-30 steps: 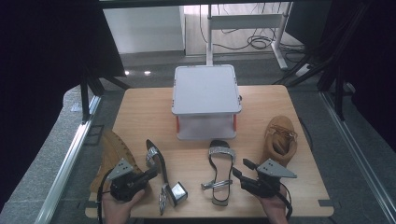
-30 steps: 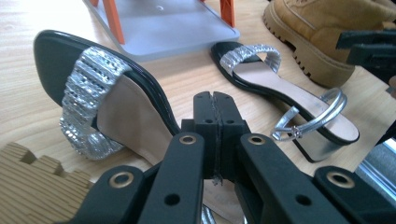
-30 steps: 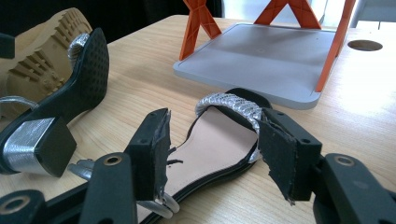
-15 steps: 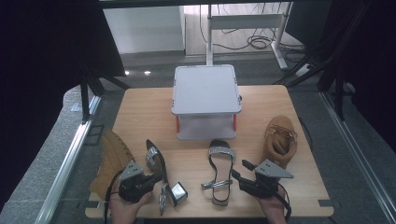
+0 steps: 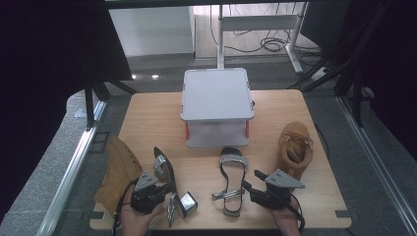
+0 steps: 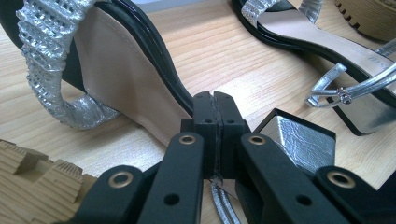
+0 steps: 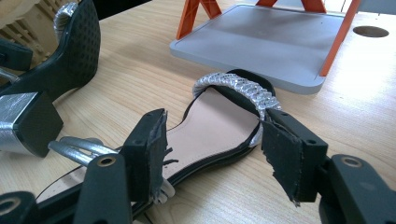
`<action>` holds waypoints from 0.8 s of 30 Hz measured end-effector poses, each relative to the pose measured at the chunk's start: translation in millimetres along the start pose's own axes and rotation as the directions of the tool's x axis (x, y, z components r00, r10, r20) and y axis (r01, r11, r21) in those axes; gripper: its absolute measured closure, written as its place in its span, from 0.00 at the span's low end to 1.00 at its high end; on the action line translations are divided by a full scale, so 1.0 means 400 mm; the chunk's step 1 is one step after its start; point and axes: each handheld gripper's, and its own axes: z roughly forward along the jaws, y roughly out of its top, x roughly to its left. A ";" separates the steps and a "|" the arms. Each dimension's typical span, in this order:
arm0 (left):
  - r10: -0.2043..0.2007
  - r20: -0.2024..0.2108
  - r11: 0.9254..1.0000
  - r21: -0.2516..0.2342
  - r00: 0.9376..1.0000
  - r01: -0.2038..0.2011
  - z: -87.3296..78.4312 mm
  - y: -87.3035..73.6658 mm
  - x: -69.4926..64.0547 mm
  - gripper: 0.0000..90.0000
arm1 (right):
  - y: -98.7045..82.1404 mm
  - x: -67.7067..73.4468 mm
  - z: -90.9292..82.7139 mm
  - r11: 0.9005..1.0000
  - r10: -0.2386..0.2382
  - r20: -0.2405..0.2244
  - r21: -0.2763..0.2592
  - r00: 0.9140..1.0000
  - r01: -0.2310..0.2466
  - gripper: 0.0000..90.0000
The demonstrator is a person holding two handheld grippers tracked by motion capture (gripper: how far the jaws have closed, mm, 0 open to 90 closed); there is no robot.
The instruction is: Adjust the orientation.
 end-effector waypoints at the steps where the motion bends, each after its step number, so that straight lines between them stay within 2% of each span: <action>1: 0.002 -0.005 1.000 0.004 1.000 -0.002 0.002 -0.001 0.000 0.99 | -0.001 0.000 0.001 1.000 -0.001 0.001 0.002 1.000 0.001 0.45; 6: 0.007 -0.016 1.000 0.012 1.000 -0.007 0.010 -0.002 -0.001 1.00 | -0.006 0.002 0.008 1.000 -0.005 0.003 0.014 1.000 0.005 0.45; 18: -0.005 -0.003 1.000 0.004 1.000 0.005 0.020 0.005 -0.001 0.99 | -0.010 0.005 0.014 1.000 -0.013 0.007 0.029 1.000 0.013 0.44; 24: -0.011 0.015 1.000 0.001 1.000 0.011 0.045 0.018 -0.008 0.98 | -0.010 0.003 0.016 0.999 -0.018 0.013 0.029 1.000 0.017 0.44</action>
